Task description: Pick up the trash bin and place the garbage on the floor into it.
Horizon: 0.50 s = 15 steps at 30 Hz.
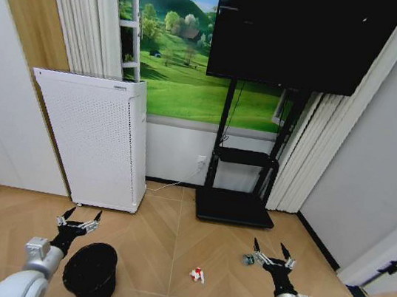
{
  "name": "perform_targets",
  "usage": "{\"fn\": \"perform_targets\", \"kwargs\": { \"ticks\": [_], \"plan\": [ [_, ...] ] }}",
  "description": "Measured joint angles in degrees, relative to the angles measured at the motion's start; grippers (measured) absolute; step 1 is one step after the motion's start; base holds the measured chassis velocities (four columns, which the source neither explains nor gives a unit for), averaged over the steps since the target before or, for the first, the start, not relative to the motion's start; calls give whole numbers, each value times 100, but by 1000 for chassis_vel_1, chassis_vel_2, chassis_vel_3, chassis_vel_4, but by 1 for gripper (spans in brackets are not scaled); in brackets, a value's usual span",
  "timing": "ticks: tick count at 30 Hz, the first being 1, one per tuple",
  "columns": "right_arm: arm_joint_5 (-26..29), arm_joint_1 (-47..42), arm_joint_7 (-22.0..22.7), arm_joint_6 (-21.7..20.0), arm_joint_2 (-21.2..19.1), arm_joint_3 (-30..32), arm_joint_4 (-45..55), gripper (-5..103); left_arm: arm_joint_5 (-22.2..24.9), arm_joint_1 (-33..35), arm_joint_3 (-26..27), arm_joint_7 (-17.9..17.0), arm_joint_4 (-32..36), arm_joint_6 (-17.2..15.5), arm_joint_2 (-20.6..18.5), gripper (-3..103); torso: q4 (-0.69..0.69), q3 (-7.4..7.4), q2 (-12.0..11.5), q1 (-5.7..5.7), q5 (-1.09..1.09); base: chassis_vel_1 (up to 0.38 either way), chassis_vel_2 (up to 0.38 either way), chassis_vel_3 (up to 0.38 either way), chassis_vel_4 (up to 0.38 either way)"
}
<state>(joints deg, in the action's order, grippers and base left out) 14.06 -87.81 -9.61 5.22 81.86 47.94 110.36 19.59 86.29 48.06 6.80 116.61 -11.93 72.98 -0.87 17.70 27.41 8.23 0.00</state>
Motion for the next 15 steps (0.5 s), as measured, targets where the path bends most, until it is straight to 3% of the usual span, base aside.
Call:
{"fn": "perform_targets", "kwargs": {
  "ticks": [15],
  "plan": [
    [2,5,0,4,-3,-24,13,100,-15,19,-10,9,21,-15,20,100,0,-223,-346,-124,0,0,0,0,0]
  ]
}}
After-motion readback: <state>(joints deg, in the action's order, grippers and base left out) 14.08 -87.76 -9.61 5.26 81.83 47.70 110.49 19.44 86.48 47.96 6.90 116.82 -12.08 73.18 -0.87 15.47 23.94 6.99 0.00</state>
